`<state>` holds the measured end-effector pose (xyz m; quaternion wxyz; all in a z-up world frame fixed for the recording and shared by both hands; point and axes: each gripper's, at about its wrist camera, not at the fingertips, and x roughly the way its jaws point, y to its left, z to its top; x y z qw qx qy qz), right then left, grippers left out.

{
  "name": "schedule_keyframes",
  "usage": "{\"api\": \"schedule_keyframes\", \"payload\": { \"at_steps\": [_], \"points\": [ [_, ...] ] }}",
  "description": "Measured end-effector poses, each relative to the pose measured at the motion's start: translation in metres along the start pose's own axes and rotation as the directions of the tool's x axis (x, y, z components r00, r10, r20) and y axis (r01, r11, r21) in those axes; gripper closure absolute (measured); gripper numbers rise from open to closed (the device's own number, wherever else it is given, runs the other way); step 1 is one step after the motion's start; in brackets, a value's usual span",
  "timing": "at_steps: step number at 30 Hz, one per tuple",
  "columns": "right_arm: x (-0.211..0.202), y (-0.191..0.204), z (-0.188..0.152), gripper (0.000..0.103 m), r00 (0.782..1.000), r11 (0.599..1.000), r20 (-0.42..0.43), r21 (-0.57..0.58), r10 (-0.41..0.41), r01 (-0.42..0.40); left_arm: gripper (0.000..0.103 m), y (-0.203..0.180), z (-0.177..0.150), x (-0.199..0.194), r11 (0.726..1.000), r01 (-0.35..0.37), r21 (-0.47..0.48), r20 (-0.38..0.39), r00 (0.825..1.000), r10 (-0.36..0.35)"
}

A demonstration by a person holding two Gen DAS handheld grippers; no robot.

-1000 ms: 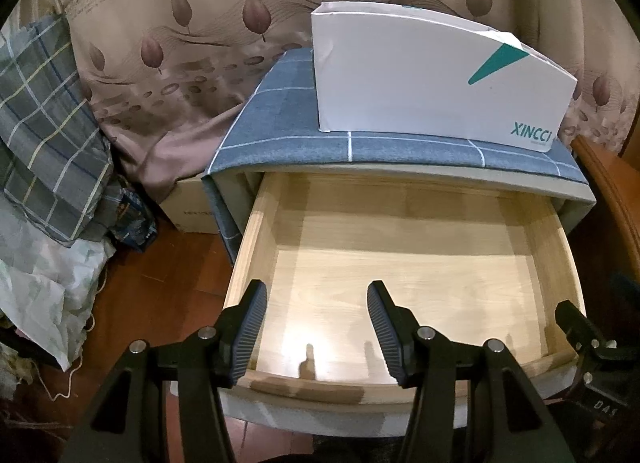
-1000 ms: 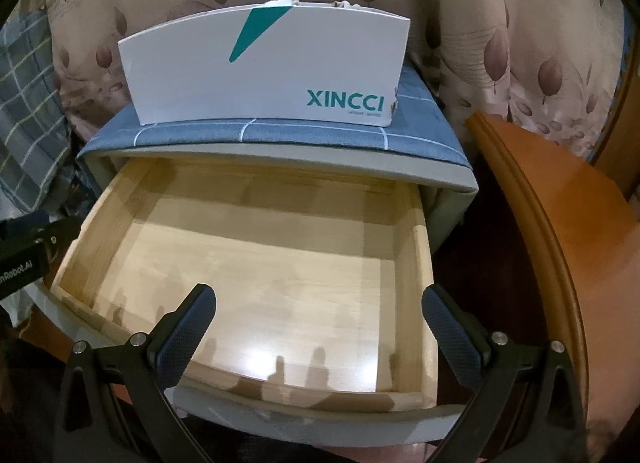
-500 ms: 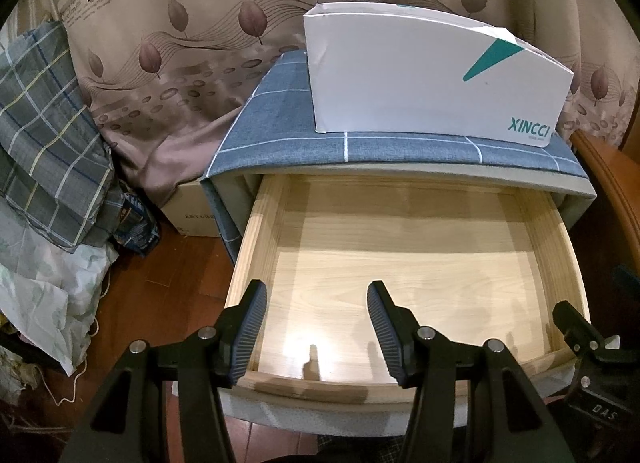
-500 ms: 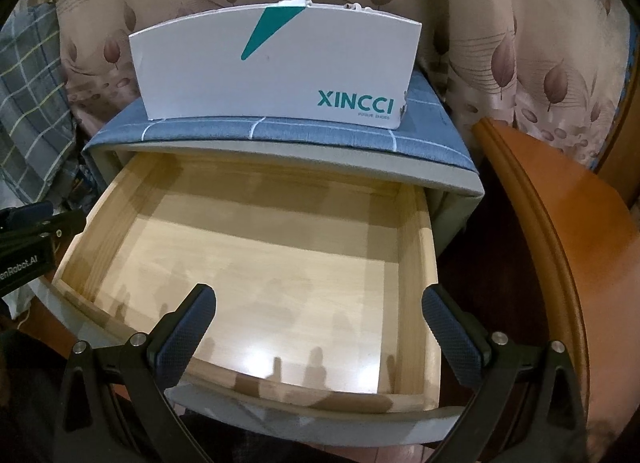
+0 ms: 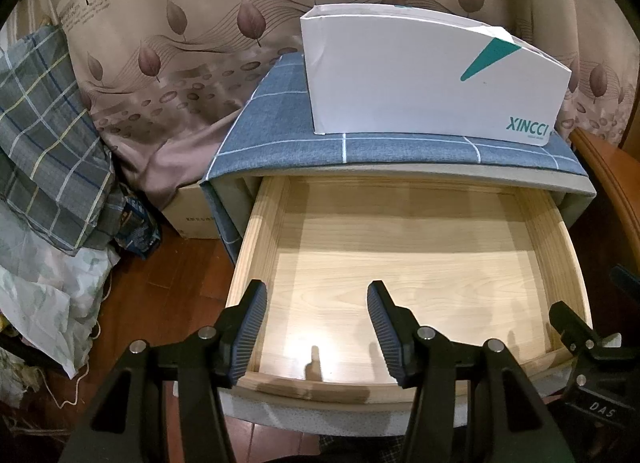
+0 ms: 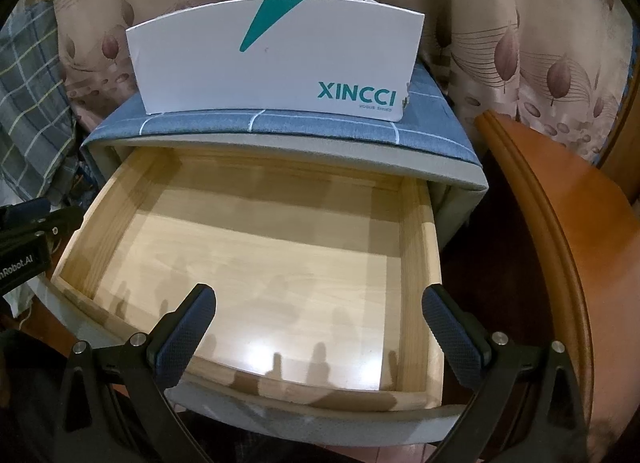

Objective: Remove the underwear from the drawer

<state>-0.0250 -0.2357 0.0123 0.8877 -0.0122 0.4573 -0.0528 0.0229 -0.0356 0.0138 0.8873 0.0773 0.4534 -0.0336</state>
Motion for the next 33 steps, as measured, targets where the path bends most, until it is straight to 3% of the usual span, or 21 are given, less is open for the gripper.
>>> {"api": "schedule_keyframes", "payload": {
  "at_steps": [33],
  "points": [
    [0.0053,0.004,-0.0004,0.001,0.999,1.0,-0.031,-0.003,0.009,-0.009,0.049,-0.0027,-0.0026,-0.0014,0.999,-0.001,0.033,0.022,1.0,0.001]
  ]
}}
